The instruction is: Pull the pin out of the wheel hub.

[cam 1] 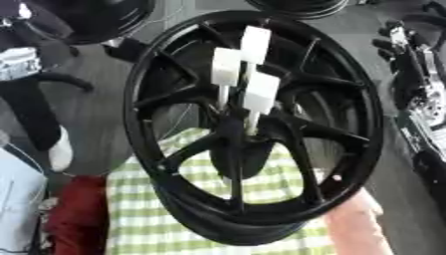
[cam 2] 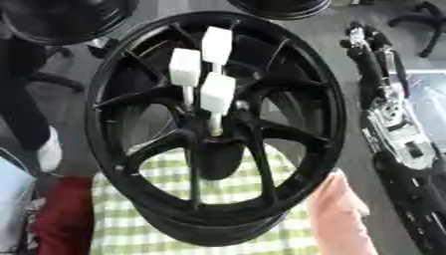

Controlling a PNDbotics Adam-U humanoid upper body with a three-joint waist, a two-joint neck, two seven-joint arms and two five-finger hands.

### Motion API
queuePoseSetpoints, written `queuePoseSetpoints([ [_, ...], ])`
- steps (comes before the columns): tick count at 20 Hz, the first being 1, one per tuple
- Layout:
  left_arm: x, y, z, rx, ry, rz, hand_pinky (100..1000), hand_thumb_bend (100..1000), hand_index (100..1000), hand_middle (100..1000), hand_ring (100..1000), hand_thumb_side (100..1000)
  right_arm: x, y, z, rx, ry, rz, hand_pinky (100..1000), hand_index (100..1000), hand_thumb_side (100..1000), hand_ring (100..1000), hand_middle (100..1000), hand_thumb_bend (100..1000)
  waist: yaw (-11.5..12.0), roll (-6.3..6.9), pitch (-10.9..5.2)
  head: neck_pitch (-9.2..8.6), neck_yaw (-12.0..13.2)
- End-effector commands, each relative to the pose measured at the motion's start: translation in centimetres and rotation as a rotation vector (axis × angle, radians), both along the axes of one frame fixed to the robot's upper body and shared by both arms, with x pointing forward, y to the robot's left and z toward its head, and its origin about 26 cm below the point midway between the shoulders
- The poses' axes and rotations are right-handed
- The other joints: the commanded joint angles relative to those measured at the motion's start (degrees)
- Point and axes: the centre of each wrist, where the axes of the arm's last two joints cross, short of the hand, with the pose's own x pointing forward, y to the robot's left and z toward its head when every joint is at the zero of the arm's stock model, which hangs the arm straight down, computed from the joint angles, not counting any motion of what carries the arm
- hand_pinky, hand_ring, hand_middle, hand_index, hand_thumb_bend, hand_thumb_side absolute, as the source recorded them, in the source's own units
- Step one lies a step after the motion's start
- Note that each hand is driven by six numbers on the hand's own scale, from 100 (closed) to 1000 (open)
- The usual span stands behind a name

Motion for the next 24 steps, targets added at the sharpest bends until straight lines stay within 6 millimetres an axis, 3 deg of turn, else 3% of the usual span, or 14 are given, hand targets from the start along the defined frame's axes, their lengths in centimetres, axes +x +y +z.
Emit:
queuePoseSetpoints([
  [1, 0.1, -1.1, 0.6, 0.009, -0.015, -0.006, 745, 264, 913, 852, 821, 875, 0.0, -0.5, 0.9, -0.037, -0.014, -0.001, 929, 796, 593, 798, 762, 100, 0.11, 0.09, -1.44, 0.32, 0.16],
  [16, -1.2, -4.4, 0.8, 0.05, -0.036, -0.083, 749, 302, 913, 845, 818, 793, -0.1, -0.5, 0.3, -0.037, 0.006, -0.001, 930, 796, 600, 798, 762, 100, 0.36, 0.32, -1.33, 0.32, 0.18],
  [24, 0.0, -6.6, 0.3, 0.079, -0.044, -0.128, 769, 336, 908, 854, 826, 684, 0.0, -0.3, 0.0, -0.033, 0.017, 0.009, 931, 796, 624, 798, 762, 100, 0.05, 0.36, -1.45, 0.32, 0.51],
])
